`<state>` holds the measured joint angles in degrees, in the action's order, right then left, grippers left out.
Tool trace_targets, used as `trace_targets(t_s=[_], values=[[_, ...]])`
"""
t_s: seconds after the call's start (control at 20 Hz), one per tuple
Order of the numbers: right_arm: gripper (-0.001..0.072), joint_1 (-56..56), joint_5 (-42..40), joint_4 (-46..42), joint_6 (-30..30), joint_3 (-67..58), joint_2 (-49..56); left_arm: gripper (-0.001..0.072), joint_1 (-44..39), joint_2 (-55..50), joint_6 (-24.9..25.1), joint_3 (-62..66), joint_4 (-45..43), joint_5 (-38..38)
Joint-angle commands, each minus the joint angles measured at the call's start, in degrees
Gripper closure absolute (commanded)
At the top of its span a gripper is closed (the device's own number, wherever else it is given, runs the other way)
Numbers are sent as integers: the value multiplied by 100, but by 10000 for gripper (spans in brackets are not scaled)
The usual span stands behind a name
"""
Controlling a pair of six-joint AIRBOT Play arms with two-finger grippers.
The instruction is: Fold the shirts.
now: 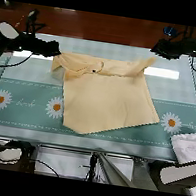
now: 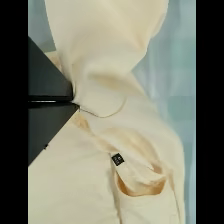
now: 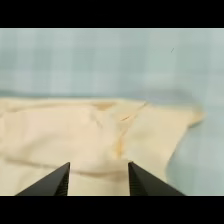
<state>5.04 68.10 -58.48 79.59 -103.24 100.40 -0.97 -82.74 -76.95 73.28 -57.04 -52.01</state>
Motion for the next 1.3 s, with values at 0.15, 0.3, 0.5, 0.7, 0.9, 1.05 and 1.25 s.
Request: trace_targets(t_s=[0.15,0.3,0.5,0.7,0.9,1.05,1.25], values=[[281,824,2940,-1893,68,-76,-463,680,-216,-175,2,0,0,-127],[281,1731,3657,-1272,50,601,-772,680,-214,-175,4,0,-2,-205],[209,2688,3034,-592,-358,2903,-1781,680,-214,-175,63,0,-2,-216],[192,2918,2197,-704,-754,4830,-2413,680,-214,-175,151,0,0,-229],[192,2914,1635,-654,-1088,5779,-2426,680,-214,-175,151,0,0,-267],[192,2914,1069,-640,-1128,6177,-2426,680,-214,-175,151,0,0,-267],[194,2914,501,-254,-1152,6301,-2426,680,-214,-175,151,0,0,-264]])
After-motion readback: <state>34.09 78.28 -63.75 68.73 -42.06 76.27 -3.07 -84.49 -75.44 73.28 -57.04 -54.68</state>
